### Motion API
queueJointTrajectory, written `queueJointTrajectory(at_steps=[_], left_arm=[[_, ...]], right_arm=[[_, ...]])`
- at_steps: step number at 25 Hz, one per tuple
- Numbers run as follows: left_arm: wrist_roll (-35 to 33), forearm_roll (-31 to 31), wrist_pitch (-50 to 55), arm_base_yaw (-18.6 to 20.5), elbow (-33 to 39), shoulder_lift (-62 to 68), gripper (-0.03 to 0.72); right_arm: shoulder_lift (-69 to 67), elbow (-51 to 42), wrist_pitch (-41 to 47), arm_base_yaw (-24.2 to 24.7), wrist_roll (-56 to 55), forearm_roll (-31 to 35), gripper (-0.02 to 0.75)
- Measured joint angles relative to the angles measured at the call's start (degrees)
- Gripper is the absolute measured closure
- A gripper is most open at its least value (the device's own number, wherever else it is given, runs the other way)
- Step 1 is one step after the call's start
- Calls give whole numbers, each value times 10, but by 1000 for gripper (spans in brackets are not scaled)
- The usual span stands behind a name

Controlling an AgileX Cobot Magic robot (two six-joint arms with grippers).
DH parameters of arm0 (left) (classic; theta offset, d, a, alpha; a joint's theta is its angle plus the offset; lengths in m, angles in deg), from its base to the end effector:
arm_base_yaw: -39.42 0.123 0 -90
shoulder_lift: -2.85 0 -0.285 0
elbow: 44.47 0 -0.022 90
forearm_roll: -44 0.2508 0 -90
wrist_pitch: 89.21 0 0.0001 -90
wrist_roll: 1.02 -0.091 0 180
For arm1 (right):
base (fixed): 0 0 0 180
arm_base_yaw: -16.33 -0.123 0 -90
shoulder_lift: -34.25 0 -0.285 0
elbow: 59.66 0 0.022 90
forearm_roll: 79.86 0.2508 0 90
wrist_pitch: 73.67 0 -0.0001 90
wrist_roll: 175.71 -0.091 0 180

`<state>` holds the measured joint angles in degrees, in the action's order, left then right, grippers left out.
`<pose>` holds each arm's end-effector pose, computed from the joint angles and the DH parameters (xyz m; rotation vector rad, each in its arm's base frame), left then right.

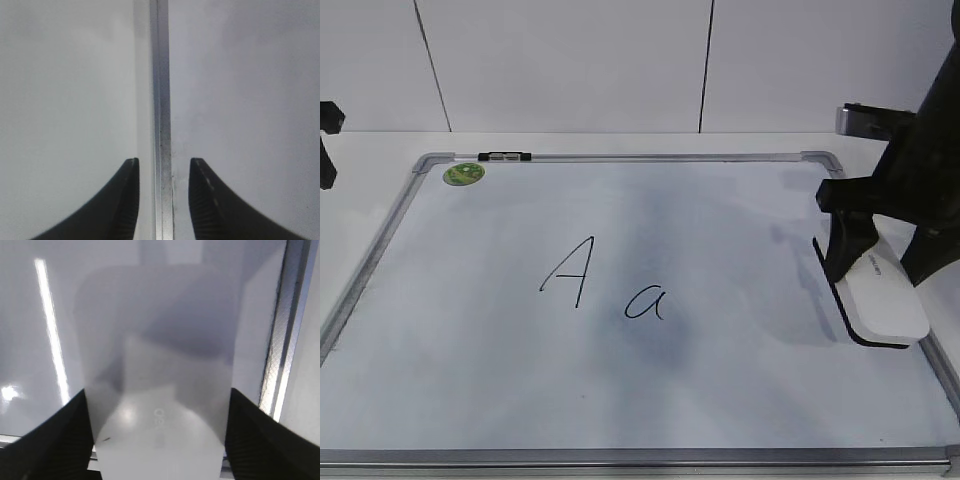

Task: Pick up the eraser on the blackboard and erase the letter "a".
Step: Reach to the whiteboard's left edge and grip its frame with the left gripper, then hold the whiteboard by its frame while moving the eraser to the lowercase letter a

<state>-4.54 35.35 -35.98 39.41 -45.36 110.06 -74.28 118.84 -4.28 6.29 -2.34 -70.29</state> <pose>0.3631 -0.0110 0.2614 -0.0098 2.7761 -0.1753 0.3274 0.0723 0.2381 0.0022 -3.1193 -0.2445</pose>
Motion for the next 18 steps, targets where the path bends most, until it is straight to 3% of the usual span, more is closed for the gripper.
queueJointTrajectory(at_steps=[18], left_arm=[[0,-6,-38,0,-4,108,450]], right_arm=[[0,0,1,0,9,-1,181]])
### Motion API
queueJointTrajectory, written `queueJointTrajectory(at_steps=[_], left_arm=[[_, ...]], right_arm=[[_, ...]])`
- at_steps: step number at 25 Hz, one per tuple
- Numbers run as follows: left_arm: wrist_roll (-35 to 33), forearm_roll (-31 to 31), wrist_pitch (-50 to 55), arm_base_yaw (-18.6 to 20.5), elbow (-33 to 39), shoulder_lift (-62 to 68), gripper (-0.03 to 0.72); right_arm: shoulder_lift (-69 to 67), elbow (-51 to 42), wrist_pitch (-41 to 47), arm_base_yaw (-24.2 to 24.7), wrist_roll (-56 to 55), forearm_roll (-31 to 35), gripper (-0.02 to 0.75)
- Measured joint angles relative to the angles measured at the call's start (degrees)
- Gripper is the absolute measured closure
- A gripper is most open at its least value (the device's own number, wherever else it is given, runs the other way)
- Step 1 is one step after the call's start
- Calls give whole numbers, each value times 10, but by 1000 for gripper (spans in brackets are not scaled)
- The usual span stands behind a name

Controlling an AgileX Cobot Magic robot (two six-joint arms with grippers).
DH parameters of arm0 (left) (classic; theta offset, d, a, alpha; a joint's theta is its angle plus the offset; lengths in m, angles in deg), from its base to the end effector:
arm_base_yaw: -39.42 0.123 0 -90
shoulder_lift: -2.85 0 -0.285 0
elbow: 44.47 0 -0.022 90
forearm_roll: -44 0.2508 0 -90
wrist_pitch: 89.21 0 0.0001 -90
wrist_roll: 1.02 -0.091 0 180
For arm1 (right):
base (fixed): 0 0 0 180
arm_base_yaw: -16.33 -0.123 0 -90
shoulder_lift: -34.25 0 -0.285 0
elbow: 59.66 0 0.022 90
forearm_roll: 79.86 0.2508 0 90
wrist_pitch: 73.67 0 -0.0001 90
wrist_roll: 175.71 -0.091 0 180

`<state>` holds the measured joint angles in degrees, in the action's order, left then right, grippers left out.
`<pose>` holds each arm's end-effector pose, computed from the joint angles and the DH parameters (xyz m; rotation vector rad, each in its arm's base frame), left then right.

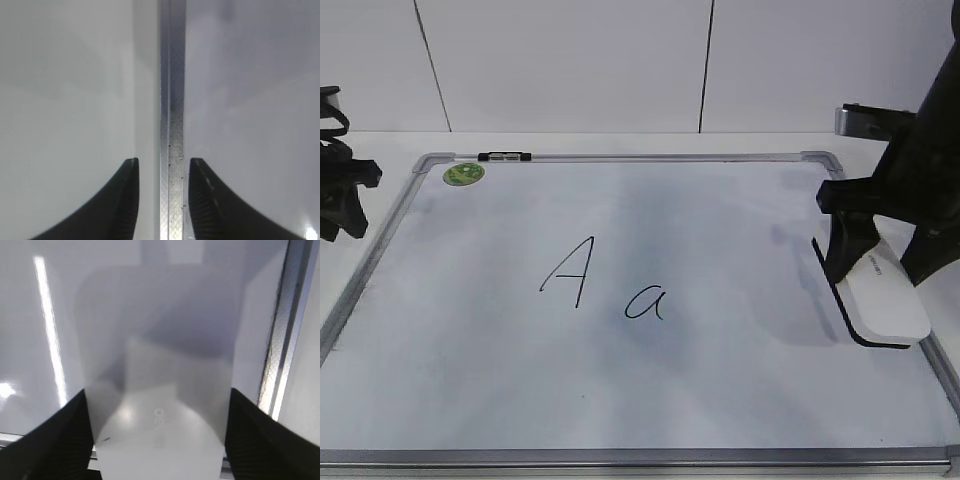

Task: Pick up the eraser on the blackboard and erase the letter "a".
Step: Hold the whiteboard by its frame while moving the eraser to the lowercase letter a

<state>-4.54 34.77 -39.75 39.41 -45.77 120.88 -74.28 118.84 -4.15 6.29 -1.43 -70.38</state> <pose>0.3899 -0.0112 0.1938 -0.0411 2.8911 -0.1847 0.3272 0.0722 0.2381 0.0281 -3.1186 -0.2419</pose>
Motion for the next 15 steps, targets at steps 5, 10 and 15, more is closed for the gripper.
queueJointTrajectory(at_steps=[5,10,15], left_arm=[[0,-1,6,0,-1,23,450],[0,-2,9,0,-1,40,450],[0,-2,9,0,-1,43,450]], right_arm=[[0,0,0,0,3,0,181],[0,0,0,0,5,0,181],[0,0,0,0,7,0,181]])
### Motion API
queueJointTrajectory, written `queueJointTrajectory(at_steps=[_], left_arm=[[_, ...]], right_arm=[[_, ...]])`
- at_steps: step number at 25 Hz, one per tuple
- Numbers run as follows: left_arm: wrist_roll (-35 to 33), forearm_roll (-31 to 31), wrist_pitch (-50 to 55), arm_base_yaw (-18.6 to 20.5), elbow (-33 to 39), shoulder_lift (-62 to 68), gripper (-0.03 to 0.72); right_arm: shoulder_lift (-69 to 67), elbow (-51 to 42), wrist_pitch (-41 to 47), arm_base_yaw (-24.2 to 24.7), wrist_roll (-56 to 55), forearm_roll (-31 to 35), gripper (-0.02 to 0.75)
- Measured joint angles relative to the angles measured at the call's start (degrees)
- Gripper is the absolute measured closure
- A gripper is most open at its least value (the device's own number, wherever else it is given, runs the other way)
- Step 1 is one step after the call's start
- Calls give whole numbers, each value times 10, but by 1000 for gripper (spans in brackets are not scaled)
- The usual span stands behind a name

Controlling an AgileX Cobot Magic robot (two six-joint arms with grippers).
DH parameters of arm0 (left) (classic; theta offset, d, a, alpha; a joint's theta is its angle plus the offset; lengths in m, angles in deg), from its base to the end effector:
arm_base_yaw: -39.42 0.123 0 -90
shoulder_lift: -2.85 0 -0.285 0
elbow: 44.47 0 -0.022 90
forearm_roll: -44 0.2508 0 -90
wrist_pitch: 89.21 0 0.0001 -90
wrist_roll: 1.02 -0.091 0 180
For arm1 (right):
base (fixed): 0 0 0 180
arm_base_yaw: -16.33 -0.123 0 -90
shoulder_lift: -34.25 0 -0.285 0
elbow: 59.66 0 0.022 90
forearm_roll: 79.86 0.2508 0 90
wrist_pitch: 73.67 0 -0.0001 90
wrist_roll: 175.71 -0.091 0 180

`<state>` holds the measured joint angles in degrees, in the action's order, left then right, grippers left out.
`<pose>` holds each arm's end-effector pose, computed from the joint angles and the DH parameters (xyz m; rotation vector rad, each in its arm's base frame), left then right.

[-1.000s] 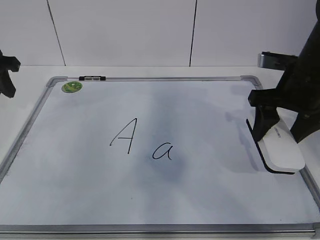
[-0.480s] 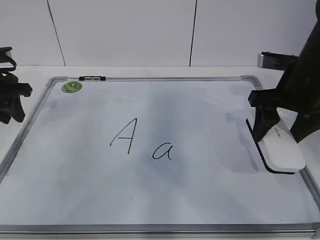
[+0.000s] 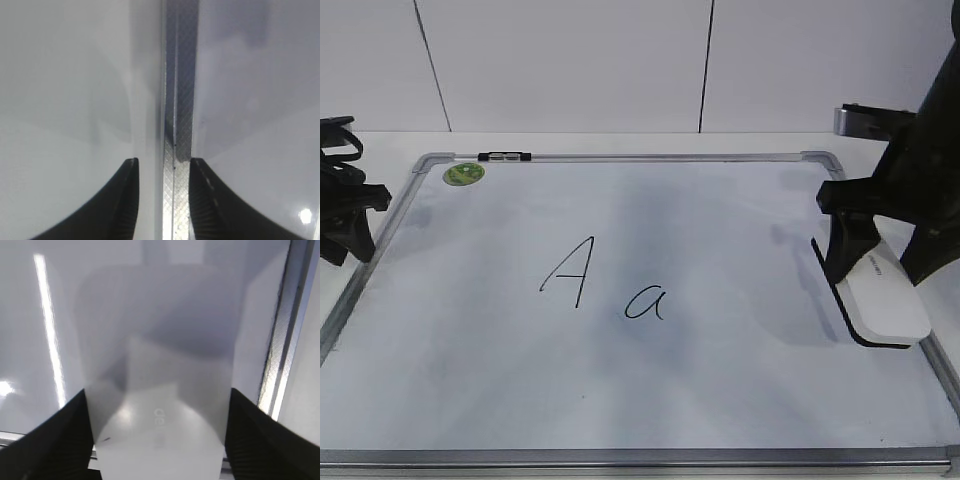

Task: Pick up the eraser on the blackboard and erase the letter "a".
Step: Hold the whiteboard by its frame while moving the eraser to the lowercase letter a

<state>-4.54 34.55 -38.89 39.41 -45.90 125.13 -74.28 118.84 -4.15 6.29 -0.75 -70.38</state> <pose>0.3932 -0.0116 0.1651 -0.0507 2.9772 -0.1942 0.3272 0.0722 0.2381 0.0466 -3.1193 -0.2421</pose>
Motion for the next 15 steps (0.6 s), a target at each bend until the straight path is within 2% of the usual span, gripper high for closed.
queueJointTrajectory(at_steps=[15], left_arm=[[0,0,8,2,-3,22,458]], right_arm=[[0,0,0,0,6,0,182]])
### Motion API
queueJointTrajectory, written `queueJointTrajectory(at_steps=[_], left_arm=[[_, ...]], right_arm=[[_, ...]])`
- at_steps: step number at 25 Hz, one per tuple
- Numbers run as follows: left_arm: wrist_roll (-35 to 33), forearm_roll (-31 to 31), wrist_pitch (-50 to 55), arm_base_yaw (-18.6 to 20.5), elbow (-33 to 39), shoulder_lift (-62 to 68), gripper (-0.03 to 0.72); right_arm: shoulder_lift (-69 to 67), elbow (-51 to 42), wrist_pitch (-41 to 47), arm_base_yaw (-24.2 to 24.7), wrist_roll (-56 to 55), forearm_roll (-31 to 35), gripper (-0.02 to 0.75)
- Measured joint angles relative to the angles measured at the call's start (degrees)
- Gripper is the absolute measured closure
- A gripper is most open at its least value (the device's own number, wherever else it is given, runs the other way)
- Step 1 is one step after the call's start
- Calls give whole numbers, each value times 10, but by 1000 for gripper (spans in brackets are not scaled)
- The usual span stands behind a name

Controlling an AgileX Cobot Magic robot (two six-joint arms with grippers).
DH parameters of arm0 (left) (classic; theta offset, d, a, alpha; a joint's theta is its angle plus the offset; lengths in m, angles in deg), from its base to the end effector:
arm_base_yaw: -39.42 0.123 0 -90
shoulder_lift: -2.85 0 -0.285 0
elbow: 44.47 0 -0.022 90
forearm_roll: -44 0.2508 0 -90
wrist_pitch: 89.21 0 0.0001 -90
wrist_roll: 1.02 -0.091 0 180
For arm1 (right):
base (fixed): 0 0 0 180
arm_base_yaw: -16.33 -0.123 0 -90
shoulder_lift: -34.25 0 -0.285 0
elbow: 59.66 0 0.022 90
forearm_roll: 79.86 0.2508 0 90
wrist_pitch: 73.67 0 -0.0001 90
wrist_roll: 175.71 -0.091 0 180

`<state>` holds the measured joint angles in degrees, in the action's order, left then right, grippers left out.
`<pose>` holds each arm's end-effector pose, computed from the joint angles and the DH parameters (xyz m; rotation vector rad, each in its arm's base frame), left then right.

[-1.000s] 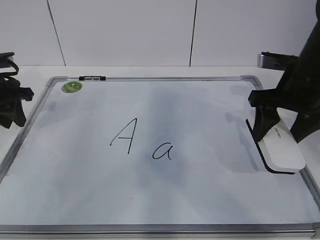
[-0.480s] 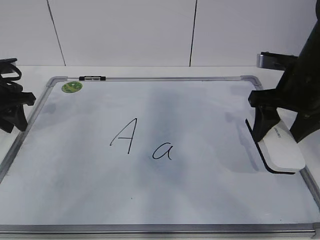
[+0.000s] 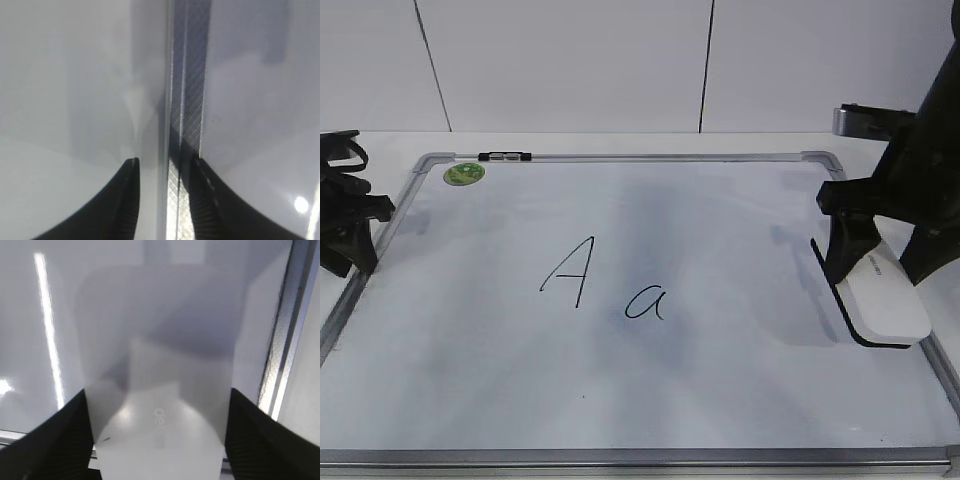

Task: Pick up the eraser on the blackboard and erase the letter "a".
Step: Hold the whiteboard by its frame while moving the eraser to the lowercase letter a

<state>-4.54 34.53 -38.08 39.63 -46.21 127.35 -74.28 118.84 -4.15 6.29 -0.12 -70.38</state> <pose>0.3944 -0.0102 0.1510 -0.0593 3.0240 -0.1978 0.3272 0.0722 0.2381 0.0638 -3.1198 -0.2423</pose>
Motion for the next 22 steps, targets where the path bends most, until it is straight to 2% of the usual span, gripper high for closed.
queueJointTrajectory(at_steps=[3,6,8,15,22], left_arm=[[0,-3,0,0,0,0,524],[0,-5,1,0,-1,0,638],[0,-5,1,0,-1,0,672],[0,-5,1,0,-1,0,675],[0,-5,1,0,-1,0,675]], right_arm=[[0,0,0,0,1,0,182],[0,0,0,0,5,0,182],[0,0,0,0,5,0,182],[-55,31,1,-13,17,4,182],[-110,94,1,-70,18,-18,182]])
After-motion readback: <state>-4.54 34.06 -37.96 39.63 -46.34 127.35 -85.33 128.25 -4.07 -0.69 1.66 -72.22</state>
